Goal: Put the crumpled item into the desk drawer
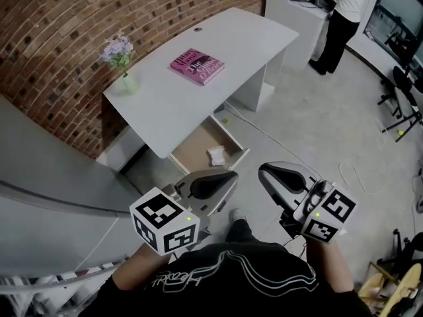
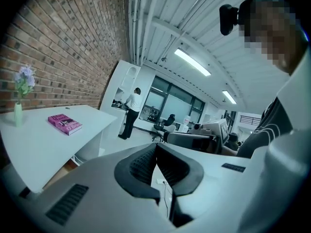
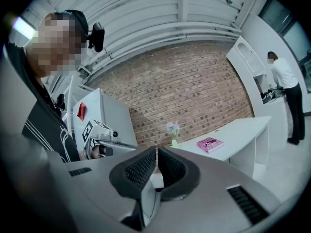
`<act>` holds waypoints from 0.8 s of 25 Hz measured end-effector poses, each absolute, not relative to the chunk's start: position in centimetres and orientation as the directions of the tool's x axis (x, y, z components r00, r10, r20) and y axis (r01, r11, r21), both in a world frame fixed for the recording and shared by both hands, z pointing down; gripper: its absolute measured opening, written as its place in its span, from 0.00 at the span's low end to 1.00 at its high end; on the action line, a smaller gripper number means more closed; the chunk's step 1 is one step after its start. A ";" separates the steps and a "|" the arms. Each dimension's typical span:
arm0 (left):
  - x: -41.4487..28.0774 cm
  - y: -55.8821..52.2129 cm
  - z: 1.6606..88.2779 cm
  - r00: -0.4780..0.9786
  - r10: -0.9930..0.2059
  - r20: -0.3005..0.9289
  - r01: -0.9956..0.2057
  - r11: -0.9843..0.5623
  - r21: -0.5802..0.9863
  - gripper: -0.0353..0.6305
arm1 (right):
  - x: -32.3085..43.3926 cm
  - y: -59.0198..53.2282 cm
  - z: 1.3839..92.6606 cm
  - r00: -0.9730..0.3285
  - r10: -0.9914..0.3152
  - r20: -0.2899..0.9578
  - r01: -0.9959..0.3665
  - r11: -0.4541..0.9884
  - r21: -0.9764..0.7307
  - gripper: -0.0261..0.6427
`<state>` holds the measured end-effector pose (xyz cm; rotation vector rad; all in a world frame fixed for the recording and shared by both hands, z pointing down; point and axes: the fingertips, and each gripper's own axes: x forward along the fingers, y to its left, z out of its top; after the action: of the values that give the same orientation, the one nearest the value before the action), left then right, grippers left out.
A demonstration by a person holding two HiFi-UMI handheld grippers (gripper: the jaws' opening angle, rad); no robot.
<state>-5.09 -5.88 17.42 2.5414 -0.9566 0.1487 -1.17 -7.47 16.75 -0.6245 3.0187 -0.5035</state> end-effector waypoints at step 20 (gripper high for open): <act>-6.8 -3.9 18.3 0.749 -0.621 0.230 -0.657 -0.653 0.378 0.09 | -2.4 -5.4 18.4 -0.899 -0.420 0.128 -0.439 0.859 -0.263 0.11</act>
<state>-6.80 -3.95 18.33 2.5071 -0.9708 0.1102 -2.40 -5.38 18.42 -0.7144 3.0924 -0.4627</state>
